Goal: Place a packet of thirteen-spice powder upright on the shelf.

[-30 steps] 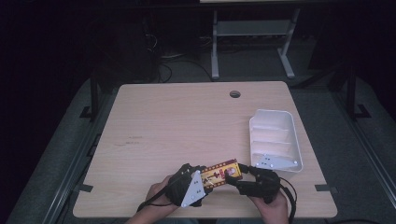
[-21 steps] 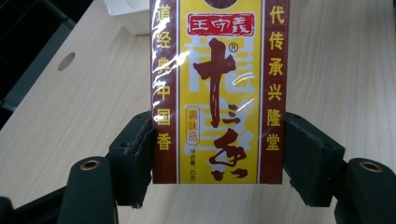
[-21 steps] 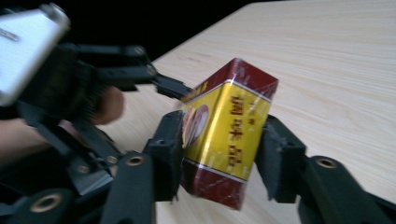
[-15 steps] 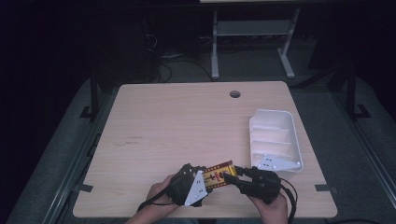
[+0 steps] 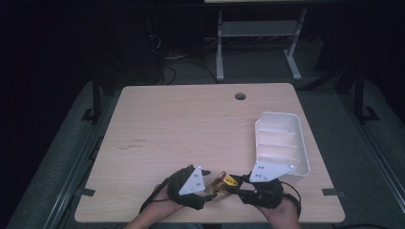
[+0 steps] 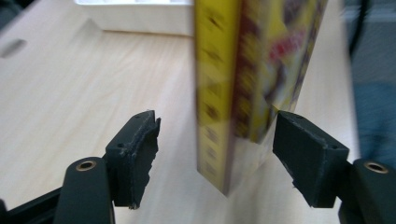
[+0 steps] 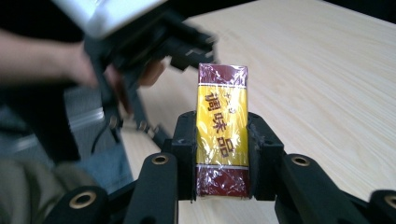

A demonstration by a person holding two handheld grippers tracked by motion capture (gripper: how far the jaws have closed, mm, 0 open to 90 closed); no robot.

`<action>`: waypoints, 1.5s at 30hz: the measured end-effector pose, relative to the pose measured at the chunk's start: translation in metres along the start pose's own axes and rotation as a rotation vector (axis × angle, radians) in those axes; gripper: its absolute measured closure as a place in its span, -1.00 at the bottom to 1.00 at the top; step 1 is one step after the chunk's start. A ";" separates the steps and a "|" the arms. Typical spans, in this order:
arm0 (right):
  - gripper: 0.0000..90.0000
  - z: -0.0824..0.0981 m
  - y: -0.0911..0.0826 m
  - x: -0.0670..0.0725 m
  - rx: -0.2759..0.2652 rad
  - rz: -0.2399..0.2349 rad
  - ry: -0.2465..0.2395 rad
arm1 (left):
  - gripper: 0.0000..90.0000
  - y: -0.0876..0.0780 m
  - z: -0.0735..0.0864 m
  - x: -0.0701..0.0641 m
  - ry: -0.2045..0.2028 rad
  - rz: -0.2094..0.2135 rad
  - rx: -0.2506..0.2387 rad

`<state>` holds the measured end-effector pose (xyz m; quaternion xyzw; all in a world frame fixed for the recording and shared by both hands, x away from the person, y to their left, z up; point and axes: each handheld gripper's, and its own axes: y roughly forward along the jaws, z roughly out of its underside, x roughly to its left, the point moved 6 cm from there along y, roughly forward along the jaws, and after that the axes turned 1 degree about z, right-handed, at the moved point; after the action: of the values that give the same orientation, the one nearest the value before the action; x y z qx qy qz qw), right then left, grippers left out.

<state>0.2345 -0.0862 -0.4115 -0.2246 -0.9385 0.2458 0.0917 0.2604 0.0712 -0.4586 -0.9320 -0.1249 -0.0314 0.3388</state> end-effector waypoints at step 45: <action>0.52 -0.055 0.020 -0.023 0.341 -0.226 -0.310 | 0.08 -0.030 0.014 0.024 -0.072 0.070 -0.057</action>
<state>0.2777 -0.0583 -0.3754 -0.0594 -0.9055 0.4201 0.0103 0.2757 0.1073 -0.4473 -0.9456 -0.1034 0.0107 0.3082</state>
